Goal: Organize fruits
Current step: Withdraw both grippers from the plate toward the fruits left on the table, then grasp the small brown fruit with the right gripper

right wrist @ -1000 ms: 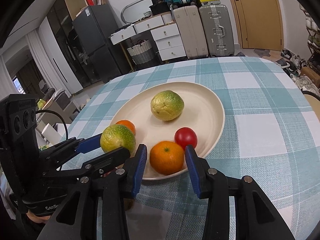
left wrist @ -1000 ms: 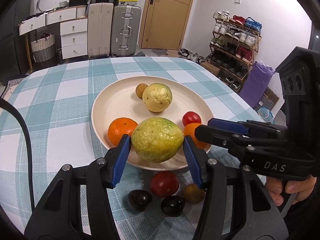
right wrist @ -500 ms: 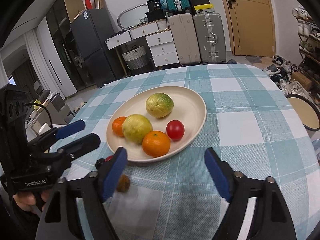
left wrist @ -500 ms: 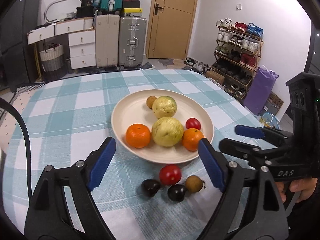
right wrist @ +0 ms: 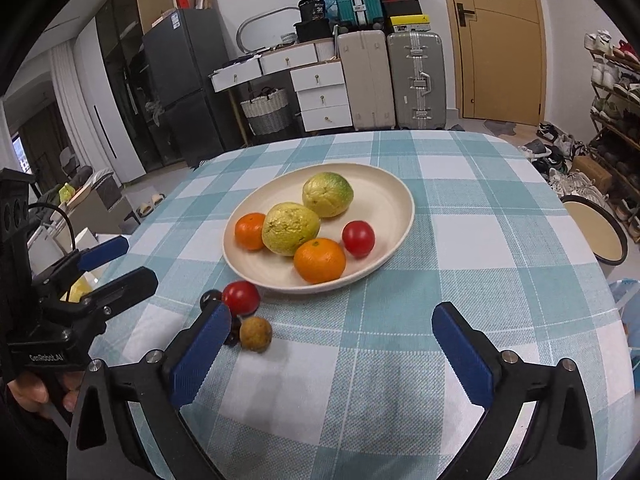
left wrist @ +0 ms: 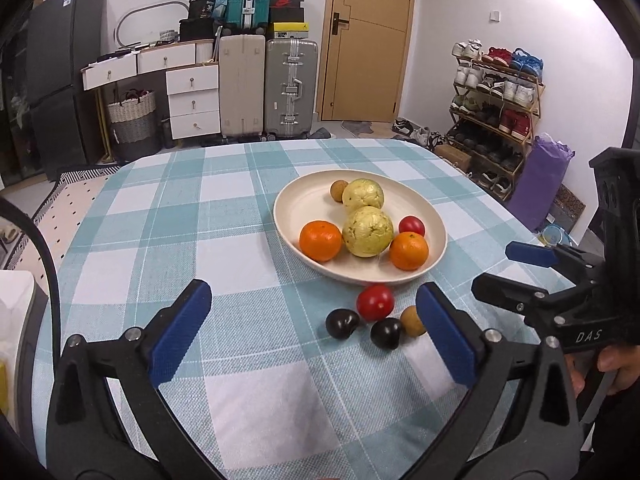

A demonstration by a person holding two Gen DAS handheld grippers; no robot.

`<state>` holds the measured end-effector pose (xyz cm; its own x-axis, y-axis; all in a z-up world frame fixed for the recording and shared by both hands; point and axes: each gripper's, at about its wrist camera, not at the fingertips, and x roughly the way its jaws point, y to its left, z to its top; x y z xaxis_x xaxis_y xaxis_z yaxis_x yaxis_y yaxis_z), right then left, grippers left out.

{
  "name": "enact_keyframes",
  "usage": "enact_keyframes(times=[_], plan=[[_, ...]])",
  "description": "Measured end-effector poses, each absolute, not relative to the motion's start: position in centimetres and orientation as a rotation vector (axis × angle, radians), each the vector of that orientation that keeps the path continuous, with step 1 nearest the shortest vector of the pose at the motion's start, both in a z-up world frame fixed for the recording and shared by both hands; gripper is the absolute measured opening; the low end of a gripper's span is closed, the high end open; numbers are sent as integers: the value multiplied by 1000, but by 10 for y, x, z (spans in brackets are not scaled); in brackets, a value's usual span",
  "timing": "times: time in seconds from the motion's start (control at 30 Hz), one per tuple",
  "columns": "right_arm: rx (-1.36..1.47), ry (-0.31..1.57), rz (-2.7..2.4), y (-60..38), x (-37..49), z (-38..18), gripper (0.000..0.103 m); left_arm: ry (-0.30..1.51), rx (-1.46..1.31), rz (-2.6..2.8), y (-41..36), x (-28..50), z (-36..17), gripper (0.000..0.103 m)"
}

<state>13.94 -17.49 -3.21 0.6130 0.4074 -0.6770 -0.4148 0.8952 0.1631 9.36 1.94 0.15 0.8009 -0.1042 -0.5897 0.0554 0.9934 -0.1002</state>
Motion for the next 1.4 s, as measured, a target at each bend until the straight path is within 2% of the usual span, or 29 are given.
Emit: enact_keyframes(times=[1.07,1.13,1.27,1.4], plan=[[-242,886,523,-130,145,-69,102,721,-138,-99,31,111,-31,102],[-262,891,533,-129,148,-69,99,724,-157,-106,33,112,-32,102],[-261,909,561,-128,153,-69,83,729,-187,-106,39,113,-33,102],[-268,926,600,-123,152,-71,73,731,-188,-99,40,113,-34,102]])
